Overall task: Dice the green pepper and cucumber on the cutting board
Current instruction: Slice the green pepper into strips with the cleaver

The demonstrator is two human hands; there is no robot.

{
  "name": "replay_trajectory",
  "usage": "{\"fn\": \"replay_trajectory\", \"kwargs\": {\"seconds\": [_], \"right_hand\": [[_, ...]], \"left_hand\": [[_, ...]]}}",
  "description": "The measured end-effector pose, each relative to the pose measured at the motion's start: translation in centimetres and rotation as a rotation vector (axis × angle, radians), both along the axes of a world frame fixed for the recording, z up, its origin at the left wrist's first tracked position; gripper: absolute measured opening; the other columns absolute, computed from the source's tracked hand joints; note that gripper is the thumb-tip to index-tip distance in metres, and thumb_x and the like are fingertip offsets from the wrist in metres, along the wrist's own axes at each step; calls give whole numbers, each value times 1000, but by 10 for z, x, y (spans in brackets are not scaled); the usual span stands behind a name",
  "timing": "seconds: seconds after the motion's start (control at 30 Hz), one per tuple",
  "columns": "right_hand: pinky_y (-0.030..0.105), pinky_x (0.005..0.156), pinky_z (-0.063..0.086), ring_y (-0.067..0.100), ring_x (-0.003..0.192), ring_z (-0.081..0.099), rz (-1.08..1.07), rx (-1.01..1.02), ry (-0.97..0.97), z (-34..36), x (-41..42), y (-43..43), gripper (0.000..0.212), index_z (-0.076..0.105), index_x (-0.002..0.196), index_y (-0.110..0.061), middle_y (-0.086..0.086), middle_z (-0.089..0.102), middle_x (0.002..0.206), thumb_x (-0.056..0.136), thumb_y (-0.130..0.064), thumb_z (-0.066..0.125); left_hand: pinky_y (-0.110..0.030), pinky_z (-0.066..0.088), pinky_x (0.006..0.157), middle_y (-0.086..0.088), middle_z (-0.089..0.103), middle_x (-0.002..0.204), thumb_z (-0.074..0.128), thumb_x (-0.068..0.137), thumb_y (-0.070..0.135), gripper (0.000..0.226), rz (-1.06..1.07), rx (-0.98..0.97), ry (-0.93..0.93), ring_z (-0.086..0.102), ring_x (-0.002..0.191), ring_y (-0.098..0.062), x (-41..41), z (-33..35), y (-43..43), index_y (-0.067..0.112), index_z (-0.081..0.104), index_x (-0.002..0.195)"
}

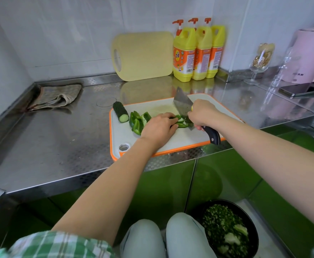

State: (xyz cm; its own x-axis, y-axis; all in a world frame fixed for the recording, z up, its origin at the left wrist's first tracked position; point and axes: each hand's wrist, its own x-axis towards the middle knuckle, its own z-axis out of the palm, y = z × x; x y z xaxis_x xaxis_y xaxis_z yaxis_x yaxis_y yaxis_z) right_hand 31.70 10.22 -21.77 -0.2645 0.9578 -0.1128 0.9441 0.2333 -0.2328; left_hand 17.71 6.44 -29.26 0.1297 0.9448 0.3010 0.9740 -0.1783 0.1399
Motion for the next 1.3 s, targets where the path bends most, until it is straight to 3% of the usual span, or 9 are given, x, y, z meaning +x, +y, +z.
{"fn": "replay_trajectory", "kwargs": {"seconds": [0.17,0.3,0.4,0.53,0.7,0.87,1.03,1.17,1.3], "right_hand": [[25,47,44,21,48,54,38,8,174,9,21,3,33,48,60,-6,10,56,58,93,-6,47],[31,64,54,25,50,58,64,-13,-4,18,16,-6,38,60,50,-5,5,56,38,87,-4,53],[23,50,43,17,45,51,66,-1,-71,13,13,-4,33,58,56,-5,2,50,31,89,-3,57],[20,48,38,17,44,48,52,3,-176,9,15,-4,31,57,55,-4,0,42,24,86,-2,60],[23,48,40,21,45,48,35,-32,-136,9,11,-2,30,55,53,-3,6,50,35,82,5,60],[35,72,58,29,55,58,7,17,13,-2,12,2,21,62,65,0,17,66,66,86,-2,60],[30,61,54,26,49,55,42,41,107,4,21,8,38,57,62,-2,15,65,60,97,-11,43],[27,58,49,22,45,53,104,-8,-123,16,15,0,43,58,49,-6,3,50,31,91,-7,49],[22,48,39,20,45,47,86,6,-236,12,7,-6,33,55,53,-4,2,39,21,85,-3,63]], "left_hand": [[-38,42,100,-5,54,139,44,101,29,39,-6,12,1,51,123,-29,0,-2,0,11,59,131],[-38,43,101,-6,55,139,45,101,28,38,-13,23,0,51,124,-29,1,-1,-1,10,59,132],[-37,40,104,-4,52,143,44,101,30,40,-10,27,-3,49,128,-26,0,-2,0,12,56,135],[-37,42,103,-4,53,141,44,101,30,40,-12,30,1,50,127,-26,0,-3,1,12,56,135],[-43,48,92,-11,64,123,46,99,29,35,-10,38,7,57,113,-31,-2,-6,2,8,64,121],[-43,48,92,-12,66,121,46,99,29,35,-4,44,-8,58,112,-31,-2,-7,3,10,64,121],[-43,49,92,-11,64,124,46,99,29,35,-6,47,-6,58,112,-30,-2,-7,3,10,64,123],[-44,50,80,-12,67,101,44,99,30,31,5,53,13,60,95,-32,-3,-9,4,11,64,113],[-44,50,80,-13,67,105,44,98,31,33,12,58,1,61,96,-32,-4,-10,5,9,64,114]]}}
